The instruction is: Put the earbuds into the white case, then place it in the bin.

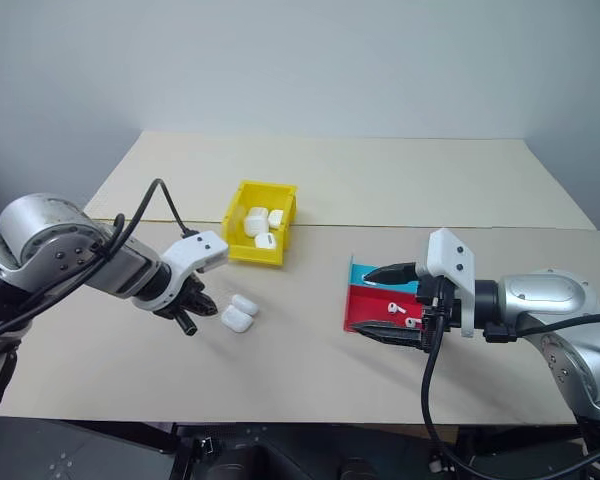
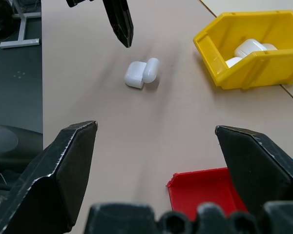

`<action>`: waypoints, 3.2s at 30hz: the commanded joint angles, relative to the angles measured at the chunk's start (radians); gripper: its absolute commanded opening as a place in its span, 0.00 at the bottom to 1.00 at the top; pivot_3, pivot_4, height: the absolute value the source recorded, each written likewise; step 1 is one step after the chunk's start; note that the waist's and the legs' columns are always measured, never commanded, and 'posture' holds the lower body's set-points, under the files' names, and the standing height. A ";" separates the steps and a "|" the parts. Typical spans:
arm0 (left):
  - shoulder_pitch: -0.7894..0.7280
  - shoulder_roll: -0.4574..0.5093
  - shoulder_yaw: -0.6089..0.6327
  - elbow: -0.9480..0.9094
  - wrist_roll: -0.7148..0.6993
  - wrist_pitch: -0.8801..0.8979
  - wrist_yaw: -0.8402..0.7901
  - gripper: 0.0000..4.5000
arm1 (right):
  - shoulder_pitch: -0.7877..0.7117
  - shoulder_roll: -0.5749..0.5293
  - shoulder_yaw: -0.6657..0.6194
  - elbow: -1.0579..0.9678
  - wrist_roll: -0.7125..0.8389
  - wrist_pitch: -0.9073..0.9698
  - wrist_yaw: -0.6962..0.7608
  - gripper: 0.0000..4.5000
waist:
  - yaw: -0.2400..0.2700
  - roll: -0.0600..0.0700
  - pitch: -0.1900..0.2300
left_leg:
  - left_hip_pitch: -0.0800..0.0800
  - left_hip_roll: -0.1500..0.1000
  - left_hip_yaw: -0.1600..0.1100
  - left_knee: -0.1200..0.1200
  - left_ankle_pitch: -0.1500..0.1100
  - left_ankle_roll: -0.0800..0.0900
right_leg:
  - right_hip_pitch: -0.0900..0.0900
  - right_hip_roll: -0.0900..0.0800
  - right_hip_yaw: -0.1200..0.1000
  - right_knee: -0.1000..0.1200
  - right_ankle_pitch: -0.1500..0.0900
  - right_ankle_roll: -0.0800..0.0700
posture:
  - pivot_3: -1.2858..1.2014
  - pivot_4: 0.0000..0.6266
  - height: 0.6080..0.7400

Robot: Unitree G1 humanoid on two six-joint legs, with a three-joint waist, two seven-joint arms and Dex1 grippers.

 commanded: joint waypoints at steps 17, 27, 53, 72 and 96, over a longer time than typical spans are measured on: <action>0.394 -0.219 0.544 -0.269 0.345 -0.575 -0.074 0.00 | -0.001 -0.004 -0.028 -0.021 0.020 -0.043 0.039 1.00 | 0.007 0.000 0.000 | 0.000 0.000 0.000 0.001 0.000 0.000 | 0.001 0.000 -0.001 -0.001 0.000 0.000 | 0.52 0.24 1.00; 0.419 -0.115 0.522 -0.241 0.346 -0.546 -0.344 0.28 | -0.027 -0.008 -0.011 -0.004 0.010 -0.047 0.057 1.00 | -0.001 0.000 0.000 | 0.001 0.000 0.000 0.000 0.000 0.000 | 0.001 0.000 0.000 0.000 0.000 0.000 | 0.52 0.24 1.00; 0.192 -0.220 0.561 -0.212 0.213 0.003 -0.142 0.99 | -0.035 0.002 -0.005 0.000 0.021 -0.031 0.048 1.00 | -0.006 0.000 0.000 | 0.001 0.000 -0.001 0.000 0.000 0.001 | 0.001 0.000 -0.001 0.000 0.000 0.000 | 0.52 0.24 1.00; -0.105 -0.065 0.016 0.248 -0.447 0.003 0.476 0.99 | -0.034 0.005 -0.002 -0.012 0.030 -0.014 0.013 1.00 | 0.001 -0.001 0.000 | 0.000 0.000 -0.001 0.000 0.000 0.000 | 0.000 0.000 0.000 0.001 0.000 0.000 | 0.52 0.24 1.00; -0.047 -0.187 -0.182 0.335 -0.800 -0.176 1.014 0.99 | -0.018 0.004 -0.003 -0.023 0.032 -0.026 -0.006 1.00 | 0.004 -0.001 0.000 | 0.000 0.000 -0.001 0.001 0.001 -0.001 | 0.000 -0.001 0.000 0.001 0.000 0.000 | 0.52 0.24 1.00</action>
